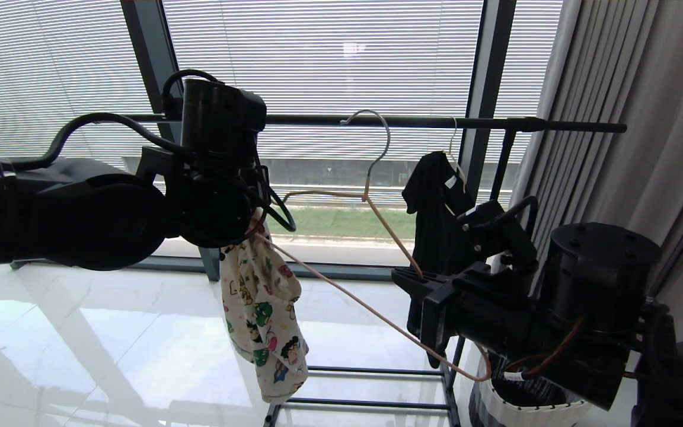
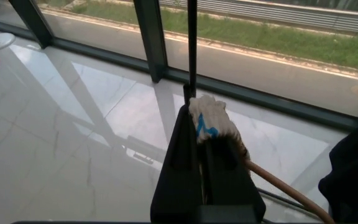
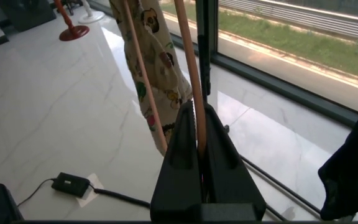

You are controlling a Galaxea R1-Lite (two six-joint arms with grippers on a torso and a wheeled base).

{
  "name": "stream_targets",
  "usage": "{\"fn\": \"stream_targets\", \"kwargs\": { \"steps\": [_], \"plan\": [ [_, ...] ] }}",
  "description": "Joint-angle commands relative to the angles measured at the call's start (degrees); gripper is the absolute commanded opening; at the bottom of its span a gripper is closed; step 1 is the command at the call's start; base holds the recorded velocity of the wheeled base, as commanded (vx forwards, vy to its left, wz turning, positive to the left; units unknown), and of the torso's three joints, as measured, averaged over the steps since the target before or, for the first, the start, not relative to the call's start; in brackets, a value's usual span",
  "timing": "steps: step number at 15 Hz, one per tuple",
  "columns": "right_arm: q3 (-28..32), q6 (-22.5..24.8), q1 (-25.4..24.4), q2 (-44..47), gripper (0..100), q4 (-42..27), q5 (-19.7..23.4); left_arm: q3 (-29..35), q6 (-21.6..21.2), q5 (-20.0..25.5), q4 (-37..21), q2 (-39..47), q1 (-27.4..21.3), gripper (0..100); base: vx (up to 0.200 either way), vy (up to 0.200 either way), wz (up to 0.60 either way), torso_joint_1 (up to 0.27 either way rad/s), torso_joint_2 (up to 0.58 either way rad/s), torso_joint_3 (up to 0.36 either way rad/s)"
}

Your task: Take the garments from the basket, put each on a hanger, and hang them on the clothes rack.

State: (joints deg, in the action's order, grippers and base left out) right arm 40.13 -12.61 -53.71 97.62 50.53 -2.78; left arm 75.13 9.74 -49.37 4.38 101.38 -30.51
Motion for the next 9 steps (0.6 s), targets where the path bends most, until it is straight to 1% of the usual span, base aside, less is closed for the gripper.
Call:
{"fn": "stream_targets", "kwargs": {
  "steps": [1,4,7,9],
  "plan": [
    [1.79,-0.49,-0.87,2.75,0,0.09,-0.65,0.28,0.02,-0.02,0.02,-0.04,-0.69,0,0.0,0.0,0.0,0.0,0.0,0.0],
    [4.69,-0.84,-1.48,5.12,0,0.09,-1.35,0.28,0.02,-0.02,0.02,-0.21,-2.62,0,0.0,0.0,0.0,0.0,0.0,0.0],
    [5.92,-0.93,-1.48,6.44,0,0.09,-1.35,0.72,0.54,0.07,0.02,-0.48,-4.91,0,0.0,0.0,0.0,0.0,0.0,0.0],
    [5.92,-1.28,-1.48,6.88,0,0.09,-1.35,1.42,2.83,0.07,-0.07,-0.48,-6.93,0,0.0,0.0,0.0,0.0,0.0,0.0]
  ]
}}
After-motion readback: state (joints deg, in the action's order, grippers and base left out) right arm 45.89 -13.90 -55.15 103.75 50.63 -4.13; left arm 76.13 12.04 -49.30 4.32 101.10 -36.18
